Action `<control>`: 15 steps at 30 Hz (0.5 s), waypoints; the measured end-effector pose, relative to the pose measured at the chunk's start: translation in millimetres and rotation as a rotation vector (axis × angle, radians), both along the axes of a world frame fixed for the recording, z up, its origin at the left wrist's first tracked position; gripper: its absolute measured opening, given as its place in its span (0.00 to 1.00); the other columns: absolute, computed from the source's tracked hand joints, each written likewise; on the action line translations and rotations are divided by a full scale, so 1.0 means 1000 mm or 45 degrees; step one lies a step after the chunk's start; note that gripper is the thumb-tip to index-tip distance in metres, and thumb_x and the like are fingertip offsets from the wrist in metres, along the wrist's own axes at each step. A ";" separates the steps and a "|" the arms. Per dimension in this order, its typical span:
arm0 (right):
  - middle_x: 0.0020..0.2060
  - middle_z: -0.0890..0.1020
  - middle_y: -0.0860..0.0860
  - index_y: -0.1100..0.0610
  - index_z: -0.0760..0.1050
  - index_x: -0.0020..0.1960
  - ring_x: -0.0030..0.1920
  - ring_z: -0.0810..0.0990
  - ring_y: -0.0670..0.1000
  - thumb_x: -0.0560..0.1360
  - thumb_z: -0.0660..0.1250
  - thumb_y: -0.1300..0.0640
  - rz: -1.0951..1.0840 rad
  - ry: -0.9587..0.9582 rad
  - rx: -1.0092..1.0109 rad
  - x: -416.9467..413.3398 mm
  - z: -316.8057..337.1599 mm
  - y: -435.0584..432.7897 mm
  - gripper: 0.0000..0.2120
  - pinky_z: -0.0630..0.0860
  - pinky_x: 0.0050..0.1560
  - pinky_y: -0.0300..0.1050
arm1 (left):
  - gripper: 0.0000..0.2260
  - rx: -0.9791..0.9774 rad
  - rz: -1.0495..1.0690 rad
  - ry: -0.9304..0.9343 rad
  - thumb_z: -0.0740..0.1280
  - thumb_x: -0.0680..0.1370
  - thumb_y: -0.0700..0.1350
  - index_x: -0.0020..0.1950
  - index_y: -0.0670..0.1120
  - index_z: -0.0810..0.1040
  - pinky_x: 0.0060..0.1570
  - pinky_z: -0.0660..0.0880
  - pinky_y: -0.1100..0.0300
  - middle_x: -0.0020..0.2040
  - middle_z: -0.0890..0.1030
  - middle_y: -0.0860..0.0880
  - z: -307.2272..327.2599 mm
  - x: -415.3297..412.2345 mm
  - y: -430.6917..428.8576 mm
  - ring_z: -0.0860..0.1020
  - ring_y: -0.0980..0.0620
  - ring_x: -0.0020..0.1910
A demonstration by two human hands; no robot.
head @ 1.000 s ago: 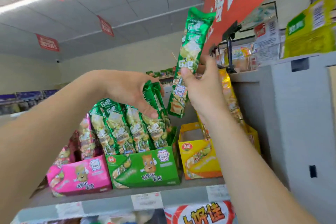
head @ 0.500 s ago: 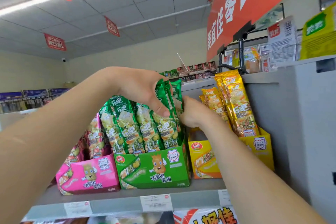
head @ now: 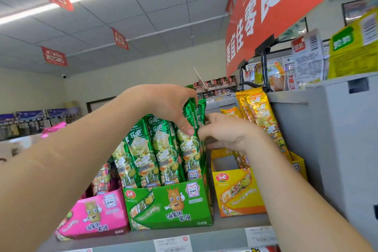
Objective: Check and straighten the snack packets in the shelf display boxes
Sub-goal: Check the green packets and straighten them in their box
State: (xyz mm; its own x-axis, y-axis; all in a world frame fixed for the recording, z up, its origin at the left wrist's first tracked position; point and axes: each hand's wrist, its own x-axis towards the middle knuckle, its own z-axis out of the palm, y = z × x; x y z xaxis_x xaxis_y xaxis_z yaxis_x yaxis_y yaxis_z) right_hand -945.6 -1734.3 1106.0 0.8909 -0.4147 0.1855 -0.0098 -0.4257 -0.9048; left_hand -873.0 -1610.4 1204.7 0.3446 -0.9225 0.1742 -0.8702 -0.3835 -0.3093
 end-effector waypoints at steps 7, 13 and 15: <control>0.71 0.66 0.48 0.44 0.46 0.78 0.72 0.64 0.54 0.71 0.67 0.68 0.196 -0.225 0.219 -0.002 -0.002 -0.001 0.46 0.59 0.71 0.57 | 0.51 -0.149 -0.024 0.265 0.80 0.62 0.56 0.76 0.55 0.52 0.60 0.68 0.56 0.71 0.69 0.49 -0.007 0.006 0.005 0.71 0.51 0.58; 0.79 0.50 0.51 0.41 0.35 0.77 0.77 0.54 0.53 0.63 0.81 0.49 0.014 -0.232 -0.231 0.005 0.009 0.007 0.63 0.58 0.73 0.53 | 0.37 -0.196 -0.051 0.634 0.70 0.76 0.38 0.79 0.52 0.54 0.60 0.62 0.70 0.76 0.63 0.48 -0.002 0.010 0.018 0.64 0.54 0.71; 0.78 0.55 0.50 0.42 0.43 0.78 0.74 0.59 0.52 0.60 0.81 0.43 -0.061 -0.281 -0.378 0.008 0.012 0.008 0.61 0.63 0.70 0.52 | 0.35 -0.192 -0.057 0.664 0.66 0.77 0.36 0.79 0.50 0.54 0.64 0.61 0.64 0.76 0.63 0.49 -0.002 0.010 0.021 0.62 0.55 0.74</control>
State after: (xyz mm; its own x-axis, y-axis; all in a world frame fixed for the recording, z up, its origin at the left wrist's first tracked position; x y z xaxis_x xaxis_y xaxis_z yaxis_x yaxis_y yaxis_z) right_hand -937.8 -1726.5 1117.5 0.7967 -0.3542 0.4897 0.1456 -0.6739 -0.7244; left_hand -863.4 -1589.4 1203.2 0.3820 -0.9160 0.1225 -0.9099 -0.3495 0.2234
